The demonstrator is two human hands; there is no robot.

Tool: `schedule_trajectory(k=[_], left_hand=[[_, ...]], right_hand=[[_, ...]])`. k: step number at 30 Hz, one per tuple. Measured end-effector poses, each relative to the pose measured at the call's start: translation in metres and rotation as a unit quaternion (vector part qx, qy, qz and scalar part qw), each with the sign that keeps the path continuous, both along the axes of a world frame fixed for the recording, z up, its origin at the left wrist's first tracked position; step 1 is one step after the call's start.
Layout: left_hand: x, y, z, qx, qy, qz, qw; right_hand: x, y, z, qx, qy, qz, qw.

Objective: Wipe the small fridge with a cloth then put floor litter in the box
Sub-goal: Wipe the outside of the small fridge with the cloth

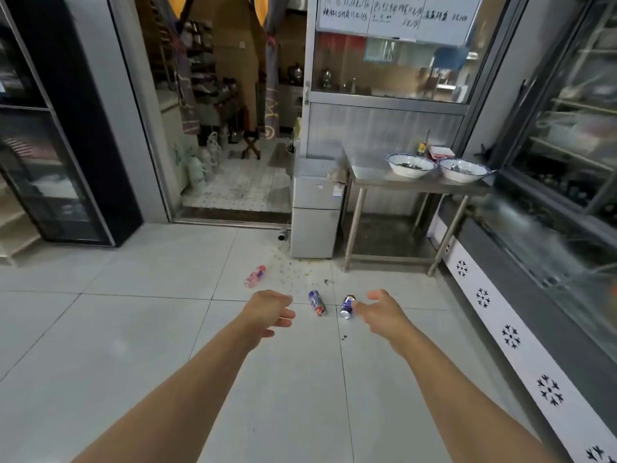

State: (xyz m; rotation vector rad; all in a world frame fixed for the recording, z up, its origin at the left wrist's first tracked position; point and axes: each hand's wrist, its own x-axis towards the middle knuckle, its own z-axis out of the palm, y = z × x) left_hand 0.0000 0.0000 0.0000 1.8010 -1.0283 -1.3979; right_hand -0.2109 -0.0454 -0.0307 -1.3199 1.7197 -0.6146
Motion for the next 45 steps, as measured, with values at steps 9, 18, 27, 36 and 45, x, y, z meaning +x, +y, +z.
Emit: schedule_trajectory(k=[9, 18, 27, 36, 45], left_hand=[[0.023, -0.187, 0.006, 0.001, -0.030, 0.022, 0.999], [0.107, -0.353, 0.010, -0.003, -0.017, 0.028, 0.999], [0.226, -0.549, 0.004, -0.005, -0.016, -0.022, 1.000], [0.291, -0.726, 0.001, 0.004, -0.021, -0.086, 0.996], [0.303, -0.937, -0.009, 0.018, -0.045, -0.153, 0.987]], right_hand=[[0.029, -0.195, 0.000, -0.007, -0.025, 0.010, 1.000], [0.117, -0.372, 0.006, -0.026, -0.009, 0.035, 0.999], [0.228, -0.539, -0.005, -0.029, -0.040, -0.040, 0.998], [0.286, -0.697, -0.007, -0.019, -0.003, -0.099, 0.995], [0.307, -0.893, -0.036, 0.008, -0.009, -0.156, 0.988]])
